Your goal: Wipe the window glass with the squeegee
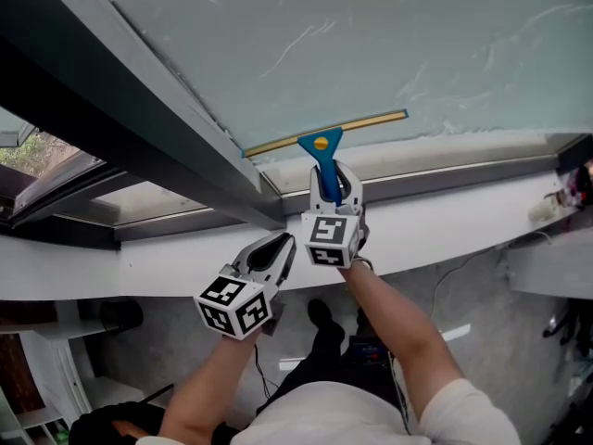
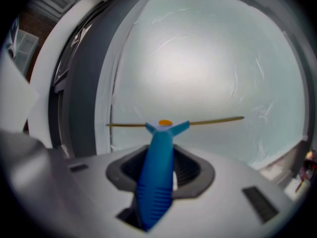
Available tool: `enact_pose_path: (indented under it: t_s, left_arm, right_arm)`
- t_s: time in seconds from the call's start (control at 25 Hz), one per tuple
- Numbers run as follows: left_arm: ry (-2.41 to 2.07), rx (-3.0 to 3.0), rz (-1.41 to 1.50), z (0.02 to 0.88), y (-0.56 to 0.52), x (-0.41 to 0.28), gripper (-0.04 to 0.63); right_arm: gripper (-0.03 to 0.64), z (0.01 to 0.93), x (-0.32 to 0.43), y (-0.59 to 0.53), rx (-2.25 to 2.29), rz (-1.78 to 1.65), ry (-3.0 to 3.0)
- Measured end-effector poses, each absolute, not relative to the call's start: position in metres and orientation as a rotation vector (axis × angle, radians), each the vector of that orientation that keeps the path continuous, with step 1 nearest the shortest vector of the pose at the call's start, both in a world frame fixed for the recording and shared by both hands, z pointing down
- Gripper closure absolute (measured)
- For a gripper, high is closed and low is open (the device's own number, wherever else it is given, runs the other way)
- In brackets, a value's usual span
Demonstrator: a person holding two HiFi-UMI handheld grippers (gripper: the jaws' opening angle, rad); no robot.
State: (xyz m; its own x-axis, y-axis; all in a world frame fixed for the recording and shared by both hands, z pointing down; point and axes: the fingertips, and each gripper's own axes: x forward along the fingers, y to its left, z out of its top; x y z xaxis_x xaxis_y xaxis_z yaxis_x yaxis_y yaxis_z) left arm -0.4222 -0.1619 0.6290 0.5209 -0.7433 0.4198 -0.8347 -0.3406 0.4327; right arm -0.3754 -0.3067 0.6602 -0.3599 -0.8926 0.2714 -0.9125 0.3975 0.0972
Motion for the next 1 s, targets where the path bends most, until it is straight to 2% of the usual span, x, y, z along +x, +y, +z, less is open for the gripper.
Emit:
enact_pose_path:
  t_s: [1.0]
  left_arm:
    - [-1.268, 2.107, 0.243, 0.664, -0.166, -0.422, 0.543]
  right_arm:
    - [0.466, 0.742, -0.369, -0.303, 1.530, 0.196, -2.278]
